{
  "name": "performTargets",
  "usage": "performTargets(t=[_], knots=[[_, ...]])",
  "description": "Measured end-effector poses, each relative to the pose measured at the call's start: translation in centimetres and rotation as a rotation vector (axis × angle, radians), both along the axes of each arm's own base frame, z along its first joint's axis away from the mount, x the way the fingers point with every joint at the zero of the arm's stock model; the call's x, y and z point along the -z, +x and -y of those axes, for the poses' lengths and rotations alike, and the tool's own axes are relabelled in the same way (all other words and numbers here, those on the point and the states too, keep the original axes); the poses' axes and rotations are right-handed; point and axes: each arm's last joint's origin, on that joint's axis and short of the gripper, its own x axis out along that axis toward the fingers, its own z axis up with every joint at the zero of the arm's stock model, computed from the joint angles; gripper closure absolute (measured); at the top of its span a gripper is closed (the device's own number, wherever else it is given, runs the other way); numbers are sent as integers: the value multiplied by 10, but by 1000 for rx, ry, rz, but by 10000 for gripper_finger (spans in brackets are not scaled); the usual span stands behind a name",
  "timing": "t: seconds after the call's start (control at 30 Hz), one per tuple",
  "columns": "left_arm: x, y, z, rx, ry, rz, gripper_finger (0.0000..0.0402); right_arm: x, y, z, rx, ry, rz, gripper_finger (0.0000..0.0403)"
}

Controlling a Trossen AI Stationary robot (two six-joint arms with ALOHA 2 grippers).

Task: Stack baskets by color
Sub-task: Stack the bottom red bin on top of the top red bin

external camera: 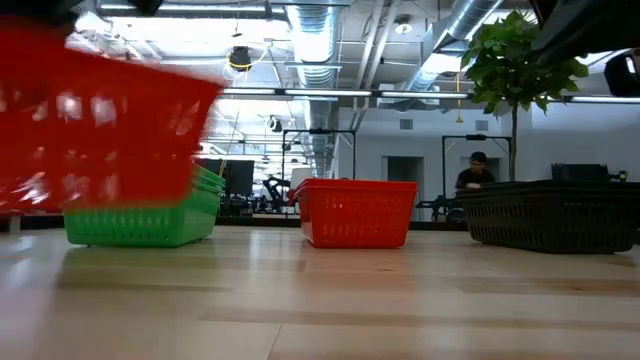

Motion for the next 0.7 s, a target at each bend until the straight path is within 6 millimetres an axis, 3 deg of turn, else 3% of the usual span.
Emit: performTargets(t=[0.17, 0.33, 0.53, 0.7], knots=[[-33, 21, -22, -29, 154, 122, 401, -5, -4, -10, 110, -31, 131, 342], [-69, 47, -53, -84, 294, 271, 401, -7, -1, -17, 230, -190, 272, 342], [-93, 65, -93, -156, 543, 364, 401, -8, 27, -8, 269, -300, 348, 342], [-105, 70, -112, -160, 608, 364, 401, -14, 54, 6, 279, -388, 424, 323]])
